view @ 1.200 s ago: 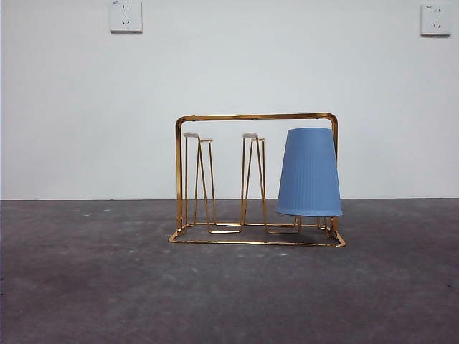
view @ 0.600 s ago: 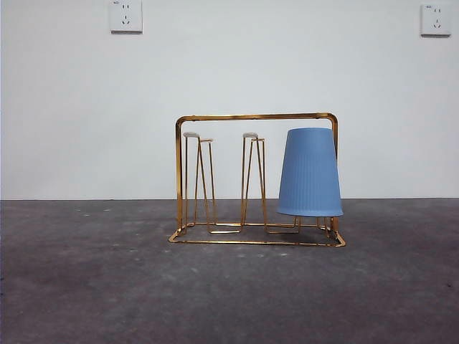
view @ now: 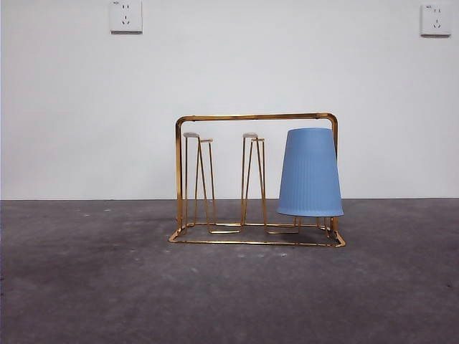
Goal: Pick up cup 1,put cup 1 in the cup rack,pick up cup 2,put cup 2 in the cup rack
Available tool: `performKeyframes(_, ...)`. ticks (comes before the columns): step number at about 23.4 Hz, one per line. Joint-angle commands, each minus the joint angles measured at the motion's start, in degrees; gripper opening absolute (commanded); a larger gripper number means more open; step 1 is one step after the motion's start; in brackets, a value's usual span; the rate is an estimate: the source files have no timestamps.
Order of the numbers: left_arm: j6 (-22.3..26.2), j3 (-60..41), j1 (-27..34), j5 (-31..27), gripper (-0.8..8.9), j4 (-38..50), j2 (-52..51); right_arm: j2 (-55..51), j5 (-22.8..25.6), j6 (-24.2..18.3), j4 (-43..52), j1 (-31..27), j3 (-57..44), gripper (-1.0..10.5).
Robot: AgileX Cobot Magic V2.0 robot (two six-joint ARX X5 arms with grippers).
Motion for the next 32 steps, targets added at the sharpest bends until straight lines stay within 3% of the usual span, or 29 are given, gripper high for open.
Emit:
performKeyframes(1,18.56,-0.44,0.28,-11.69,-0.06,-11.89,-1.55,-0.04,0.48,0.70,-4.09,0.04,-0.46,2.2)
performKeyframes(5,25.94,-0.44,0.28,-20.94,-0.06,-23.23,-1.49,0.09,0.92,1.66,-7.19,0.04,-0.46,2.2)
performKeyframes(10,28.48,-1.55,0.68,-28.30,-0.06,-26.23,0.87,0.07,0.90,4.26,-8.33,0.04,-0.46,2.2)
performKeyframes(22,28.50,-13.44,6.10,-26.97,-0.06,-8.94,3.87,0.04,0.92,6.82,-14.75,0.04,-0.46,2.2)
performKeyframes(32,28.50,-15.39,6.69,-26.01,-0.06,-1.51,10.78,0.07,0.92,8.20,-16.15,0.04,-0.46,2.2)
